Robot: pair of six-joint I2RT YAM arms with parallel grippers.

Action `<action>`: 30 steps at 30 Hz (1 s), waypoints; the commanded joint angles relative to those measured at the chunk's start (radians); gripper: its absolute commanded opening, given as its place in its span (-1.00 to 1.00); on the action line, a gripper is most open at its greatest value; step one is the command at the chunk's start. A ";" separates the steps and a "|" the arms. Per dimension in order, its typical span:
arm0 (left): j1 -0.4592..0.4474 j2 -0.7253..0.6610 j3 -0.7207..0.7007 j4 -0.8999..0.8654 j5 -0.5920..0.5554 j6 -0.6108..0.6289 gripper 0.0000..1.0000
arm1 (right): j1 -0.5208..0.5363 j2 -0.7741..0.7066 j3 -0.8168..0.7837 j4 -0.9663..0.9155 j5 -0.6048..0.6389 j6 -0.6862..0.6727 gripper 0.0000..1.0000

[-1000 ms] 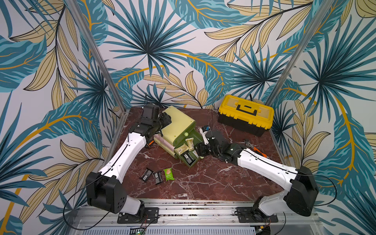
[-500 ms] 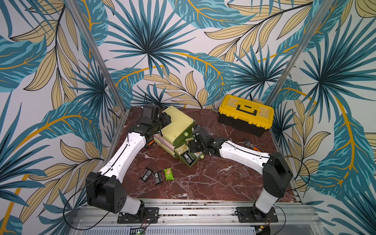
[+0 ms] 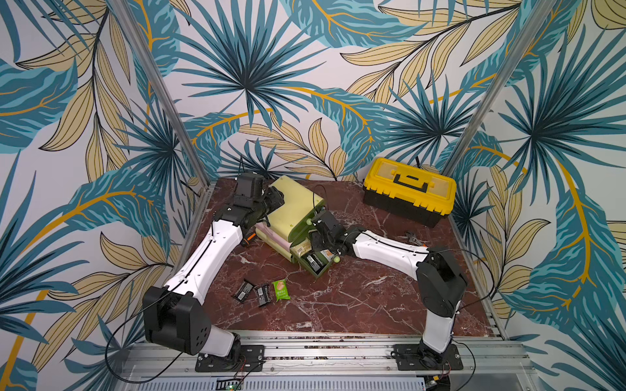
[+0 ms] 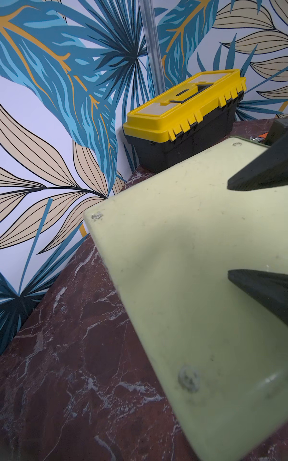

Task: Take the cookies out of the drawer
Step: Pick up the cookie from the drawer.

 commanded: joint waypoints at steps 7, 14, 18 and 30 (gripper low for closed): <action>0.010 0.016 -0.026 -0.107 -0.009 -0.002 0.11 | 0.004 0.054 0.033 0.011 0.023 -0.023 0.14; 0.010 0.018 -0.027 -0.105 -0.009 -0.002 0.10 | 0.004 0.073 0.033 0.014 0.028 -0.021 0.07; 0.010 0.019 -0.027 -0.105 -0.009 -0.002 0.10 | 0.004 0.076 0.033 0.023 0.031 -0.021 -0.07; 0.011 0.019 -0.024 -0.103 -0.007 0.000 0.10 | 0.004 0.024 0.016 0.039 0.032 -0.028 -0.30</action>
